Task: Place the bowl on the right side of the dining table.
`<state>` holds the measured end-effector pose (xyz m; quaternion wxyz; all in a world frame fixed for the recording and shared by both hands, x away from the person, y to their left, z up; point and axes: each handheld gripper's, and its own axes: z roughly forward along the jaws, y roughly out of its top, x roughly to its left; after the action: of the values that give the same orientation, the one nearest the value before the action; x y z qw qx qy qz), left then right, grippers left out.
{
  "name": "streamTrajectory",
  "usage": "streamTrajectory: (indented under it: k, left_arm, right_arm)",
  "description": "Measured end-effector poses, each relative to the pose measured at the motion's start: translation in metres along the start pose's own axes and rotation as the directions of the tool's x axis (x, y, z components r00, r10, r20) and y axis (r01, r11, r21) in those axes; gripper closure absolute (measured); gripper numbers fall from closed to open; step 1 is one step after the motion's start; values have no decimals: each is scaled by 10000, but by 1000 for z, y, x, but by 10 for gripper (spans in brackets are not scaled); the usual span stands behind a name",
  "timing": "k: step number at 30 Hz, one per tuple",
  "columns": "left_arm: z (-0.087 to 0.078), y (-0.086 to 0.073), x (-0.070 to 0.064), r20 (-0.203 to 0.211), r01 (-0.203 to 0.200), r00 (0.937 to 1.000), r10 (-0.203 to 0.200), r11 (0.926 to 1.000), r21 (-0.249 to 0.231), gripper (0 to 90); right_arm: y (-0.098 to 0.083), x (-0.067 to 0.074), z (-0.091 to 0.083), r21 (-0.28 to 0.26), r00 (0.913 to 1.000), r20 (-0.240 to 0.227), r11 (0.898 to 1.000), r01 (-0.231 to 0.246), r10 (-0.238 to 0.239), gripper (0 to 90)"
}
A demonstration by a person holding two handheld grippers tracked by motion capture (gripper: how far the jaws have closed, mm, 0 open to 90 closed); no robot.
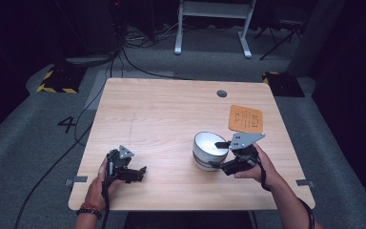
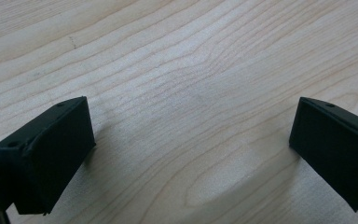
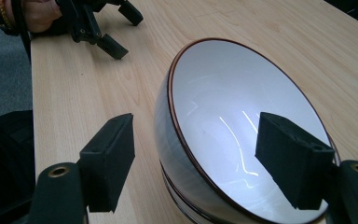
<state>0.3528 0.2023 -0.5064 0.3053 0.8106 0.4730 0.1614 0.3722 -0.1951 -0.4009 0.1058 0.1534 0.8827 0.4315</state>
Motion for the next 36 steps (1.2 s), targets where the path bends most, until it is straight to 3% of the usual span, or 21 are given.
streamTrajectory:
  k: [8, 13, 19, 23, 27, 30, 36]
  left_arm:
    - [0, 0, 0, 0, -1, 10000, 1, 10000, 1, 0]
    - [0, 0, 0, 2, -4, 10000, 4, 10000, 5, 0]
    - [0, 0, 0, 5, 16, 10000, -16, 10000, -12, 0]
    - [0, 0, 0, 15, 17, 10000, -17, 10000, -4, 0]
    - [0, 0, 0, 10, 4, 10000, -4, 10000, 4, 0]
    - [0, 0, 0, -13, 2, 10000, -2, 10000, -15, 0]
    - [0, 0, 0, -22, -3, 10000, 3, 10000, -17, 0]
  right_arm:
    - [3, 0, 10, 244, 9997, -229, 9997, 10, -5, 299]
    - [3, -1, 15, 451, 9990, -454, 9990, 29, -8, 354]
    - [4, -2, 21, 898, 9961, -883, 9959, 51, 28, 478]
    - [6, -4, 24, 974, 9898, -1416, 9952, 1, 138, 638]
    - [8, -6, 25, 924, 9866, -1601, 9956, -156, 304, 759]
    - [11, -7, 26, 879, 9813, -1911, 9961, -62, 229, 817]
    - [14, -7, 27, 1013, 9828, -1843, 9948, 67, 122, 820]
